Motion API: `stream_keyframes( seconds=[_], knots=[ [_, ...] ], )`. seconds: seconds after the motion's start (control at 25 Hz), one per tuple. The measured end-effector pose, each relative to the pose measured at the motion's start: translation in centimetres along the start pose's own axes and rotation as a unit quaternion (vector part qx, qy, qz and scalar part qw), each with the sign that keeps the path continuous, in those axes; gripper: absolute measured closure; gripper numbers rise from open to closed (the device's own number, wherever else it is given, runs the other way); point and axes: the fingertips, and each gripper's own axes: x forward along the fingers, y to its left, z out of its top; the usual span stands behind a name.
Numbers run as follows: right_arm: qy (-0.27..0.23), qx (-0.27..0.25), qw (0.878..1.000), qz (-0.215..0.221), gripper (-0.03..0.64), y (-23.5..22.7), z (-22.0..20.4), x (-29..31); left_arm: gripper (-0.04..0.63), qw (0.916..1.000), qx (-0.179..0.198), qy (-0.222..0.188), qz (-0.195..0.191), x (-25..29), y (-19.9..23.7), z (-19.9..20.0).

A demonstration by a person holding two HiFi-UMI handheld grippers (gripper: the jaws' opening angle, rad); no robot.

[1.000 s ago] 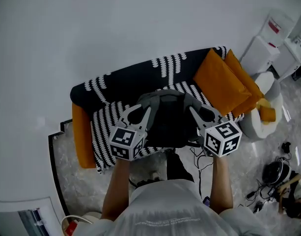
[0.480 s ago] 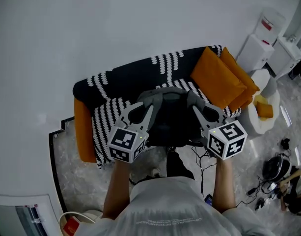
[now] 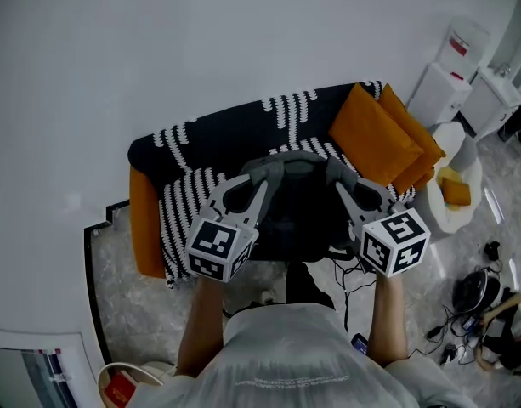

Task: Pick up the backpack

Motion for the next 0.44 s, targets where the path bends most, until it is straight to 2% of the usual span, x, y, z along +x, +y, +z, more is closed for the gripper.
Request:
stream_keyframes(
  seconds=[0.44],
  knots=[
    [0.008,-0.001,1.0,0.009,0.581,-0.29,-0.19,0.02,0.549,0.9999,-0.008,0.009,-0.003,-0.15,-0.55,-0.27]
  ],
)
